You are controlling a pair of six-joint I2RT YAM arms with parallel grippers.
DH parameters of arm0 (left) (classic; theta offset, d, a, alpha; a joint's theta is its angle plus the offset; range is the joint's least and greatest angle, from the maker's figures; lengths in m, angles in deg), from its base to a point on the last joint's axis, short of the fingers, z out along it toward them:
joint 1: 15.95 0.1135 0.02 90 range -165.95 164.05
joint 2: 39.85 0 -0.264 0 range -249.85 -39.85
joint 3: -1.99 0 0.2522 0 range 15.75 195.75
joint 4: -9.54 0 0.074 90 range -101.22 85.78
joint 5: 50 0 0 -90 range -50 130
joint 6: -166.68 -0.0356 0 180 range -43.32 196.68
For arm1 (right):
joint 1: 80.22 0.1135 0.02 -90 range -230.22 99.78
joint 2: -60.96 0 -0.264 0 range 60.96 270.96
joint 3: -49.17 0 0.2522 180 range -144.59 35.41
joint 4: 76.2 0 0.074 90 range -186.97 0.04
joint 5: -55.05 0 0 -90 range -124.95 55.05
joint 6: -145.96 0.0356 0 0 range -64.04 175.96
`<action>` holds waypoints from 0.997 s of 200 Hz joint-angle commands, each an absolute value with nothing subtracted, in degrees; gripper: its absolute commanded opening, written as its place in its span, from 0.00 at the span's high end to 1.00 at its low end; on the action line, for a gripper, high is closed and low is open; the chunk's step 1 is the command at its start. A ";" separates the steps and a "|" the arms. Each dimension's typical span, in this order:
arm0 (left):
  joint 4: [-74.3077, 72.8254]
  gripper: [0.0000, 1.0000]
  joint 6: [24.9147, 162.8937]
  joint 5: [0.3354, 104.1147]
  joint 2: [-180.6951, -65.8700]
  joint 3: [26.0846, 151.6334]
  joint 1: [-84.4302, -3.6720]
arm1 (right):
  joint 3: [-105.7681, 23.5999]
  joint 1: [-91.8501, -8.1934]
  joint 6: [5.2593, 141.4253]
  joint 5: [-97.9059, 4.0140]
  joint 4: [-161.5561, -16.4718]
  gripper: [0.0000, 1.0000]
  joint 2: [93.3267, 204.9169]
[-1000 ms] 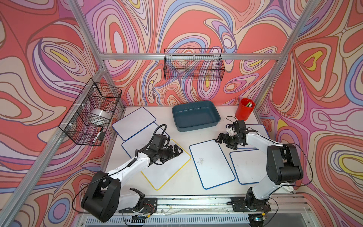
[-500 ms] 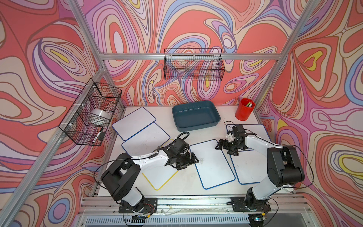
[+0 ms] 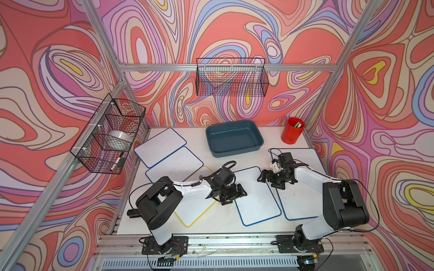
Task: Put the whiteboard into the storage box
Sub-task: Pick up the whiteboard at the center of the board.
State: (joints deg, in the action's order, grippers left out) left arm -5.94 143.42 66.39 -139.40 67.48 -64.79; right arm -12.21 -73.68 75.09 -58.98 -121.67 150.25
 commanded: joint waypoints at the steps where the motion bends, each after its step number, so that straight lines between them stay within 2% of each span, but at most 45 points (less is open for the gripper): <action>1: -2.76 0.12 145.84 66.20 -142.88 67.11 -65.33 | -10.84 -73.05 76.38 -58.88 -122.64 0.02 149.66; 62: 1.05 0.12 146.33 67.17 -144.37 65.32 -64.96 | -8.47 -71.58 79.29 -60.44 -120.47 0.02 150.26; 122: 2.31 0.12 145.54 67.60 -144.03 64.37 -63.69 | -9.70 -71.34 78.90 -66.54 -123.08 0.01 147.69; 153: 3.24 0.12 144.90 67.79 -143.33 63.33 -62.66 | -9.37 -71.33 79.16 -72.96 -122.37 0.02 146.82; 199: 1.82 0.12 143.02 66.82 -141.92 63.34 -62.17 | -10.31 -71.34 79.12 -75.91 -123.29 0.02 144.40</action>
